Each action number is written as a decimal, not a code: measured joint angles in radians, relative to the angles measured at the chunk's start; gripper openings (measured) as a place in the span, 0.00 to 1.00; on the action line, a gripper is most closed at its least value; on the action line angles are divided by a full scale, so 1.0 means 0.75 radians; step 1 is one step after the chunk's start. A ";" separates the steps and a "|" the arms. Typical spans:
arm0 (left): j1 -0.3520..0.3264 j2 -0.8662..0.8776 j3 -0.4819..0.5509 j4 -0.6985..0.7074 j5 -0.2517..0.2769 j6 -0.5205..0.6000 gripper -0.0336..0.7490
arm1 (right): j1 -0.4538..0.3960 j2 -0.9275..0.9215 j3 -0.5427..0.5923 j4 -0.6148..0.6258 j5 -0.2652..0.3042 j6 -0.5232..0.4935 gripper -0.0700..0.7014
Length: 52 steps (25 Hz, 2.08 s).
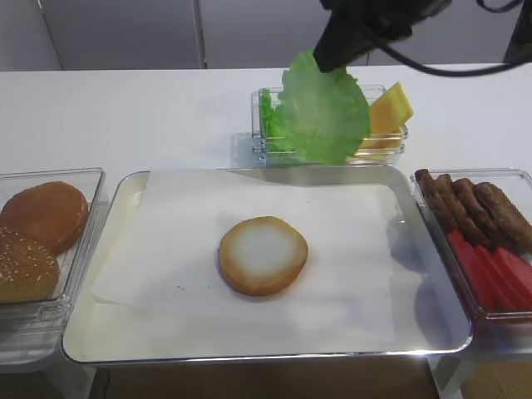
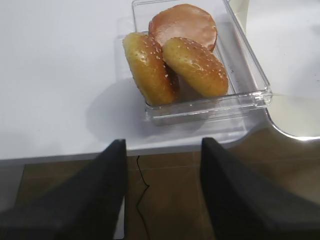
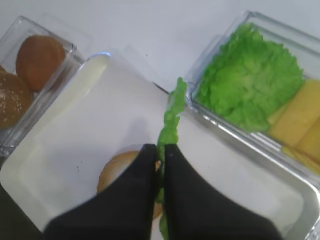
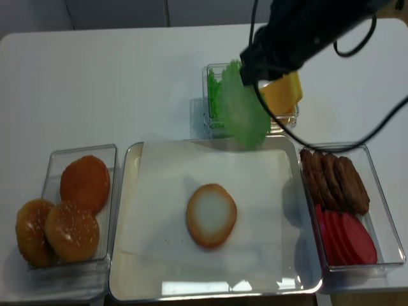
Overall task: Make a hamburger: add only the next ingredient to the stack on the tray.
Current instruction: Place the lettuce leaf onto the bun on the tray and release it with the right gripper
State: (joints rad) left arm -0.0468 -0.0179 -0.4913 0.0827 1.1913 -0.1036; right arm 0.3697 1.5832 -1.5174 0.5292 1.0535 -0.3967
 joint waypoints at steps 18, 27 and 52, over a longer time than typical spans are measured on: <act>0.000 0.000 0.000 0.000 0.000 0.000 0.50 | 0.000 -0.057 0.493 0.261 -0.365 -0.359 0.15; 0.000 0.000 0.000 0.000 0.000 0.000 0.50 | 0.000 0.016 0.496 0.356 -0.391 -0.468 0.15; 0.000 0.000 0.000 0.000 0.000 0.000 0.50 | 0.184 0.096 0.496 0.358 -0.335 -0.483 0.15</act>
State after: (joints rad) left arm -0.0468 -0.0179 -0.4913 0.0827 1.1913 -0.1036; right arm 0.5077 1.6553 -1.1455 0.7975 0.8022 -0.7591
